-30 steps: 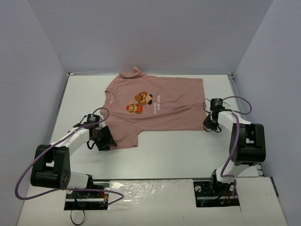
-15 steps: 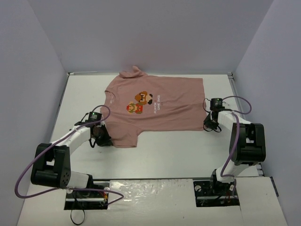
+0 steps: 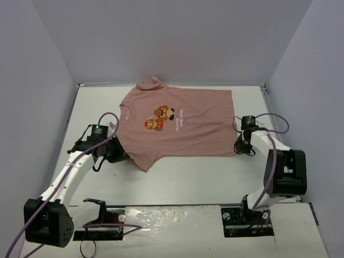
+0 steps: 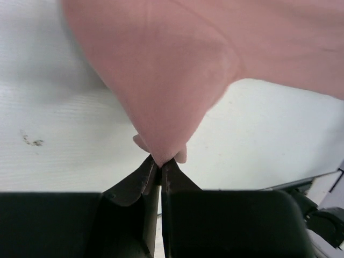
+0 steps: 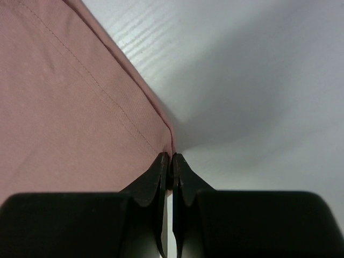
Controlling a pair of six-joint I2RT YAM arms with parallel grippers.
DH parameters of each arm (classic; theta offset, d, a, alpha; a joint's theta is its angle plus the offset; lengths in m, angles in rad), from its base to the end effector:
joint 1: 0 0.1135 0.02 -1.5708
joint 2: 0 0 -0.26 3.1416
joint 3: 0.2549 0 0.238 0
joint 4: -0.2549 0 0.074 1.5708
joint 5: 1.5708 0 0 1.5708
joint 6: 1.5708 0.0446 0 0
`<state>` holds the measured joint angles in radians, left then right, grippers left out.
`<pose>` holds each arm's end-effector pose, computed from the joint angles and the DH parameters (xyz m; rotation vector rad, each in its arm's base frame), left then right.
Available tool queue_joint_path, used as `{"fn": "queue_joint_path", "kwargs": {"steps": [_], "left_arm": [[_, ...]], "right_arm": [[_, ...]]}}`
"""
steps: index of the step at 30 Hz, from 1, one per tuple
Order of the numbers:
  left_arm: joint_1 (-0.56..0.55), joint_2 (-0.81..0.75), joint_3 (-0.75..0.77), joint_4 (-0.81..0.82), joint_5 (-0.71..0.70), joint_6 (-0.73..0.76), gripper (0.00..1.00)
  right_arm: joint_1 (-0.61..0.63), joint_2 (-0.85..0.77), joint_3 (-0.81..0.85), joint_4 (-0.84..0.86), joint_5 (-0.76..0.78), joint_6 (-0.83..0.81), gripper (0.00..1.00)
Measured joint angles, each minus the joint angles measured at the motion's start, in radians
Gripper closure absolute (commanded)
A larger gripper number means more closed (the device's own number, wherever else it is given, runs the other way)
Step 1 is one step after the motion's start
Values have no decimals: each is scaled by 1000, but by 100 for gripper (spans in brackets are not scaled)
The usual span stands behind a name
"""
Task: Fold and stack the t-shirts
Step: Grap the side of the flattened tshirt closest away from the robot with both arms, then fold the flattened tshirt in 1/3 of the way
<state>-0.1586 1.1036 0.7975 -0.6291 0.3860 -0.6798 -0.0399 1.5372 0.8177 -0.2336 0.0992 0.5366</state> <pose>0.2038 -0.0496 0.2407 -0.5080 2.5531 -0.8116 0.2922 -0.0161 0.1702 0.7542 2.4031 0.0763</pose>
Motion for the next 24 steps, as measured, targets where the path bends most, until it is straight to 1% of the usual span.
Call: {"fn": "queue_joint_path", "kwargs": {"steps": [4, 10, 14, 17, 20, 24], "left_arm": [[-11, -113, 1, -86, 26, -20, 100], [-24, -182, -28, -159, 47, -69, 100], [-28, -223, -24, -207, 39, -94, 100], [-34, -225, 42, -254, -1, -97, 100], [-37, -211, 132, -269, -61, -99, 100], [-37, -139, 247, -248, -140, -99, 100]], "right_arm": [[0, -49, -35, -38, 2, -3, 100], [0, -110, -52, -103, 8, 3, 100], [1, -142, -29, -161, 20, 13, 100], [1, -146, 16, -203, 30, 13, 100], [1, -147, 61, -222, 35, 12, 100], [1, -121, 137, -244, 41, 6, 100]]}}
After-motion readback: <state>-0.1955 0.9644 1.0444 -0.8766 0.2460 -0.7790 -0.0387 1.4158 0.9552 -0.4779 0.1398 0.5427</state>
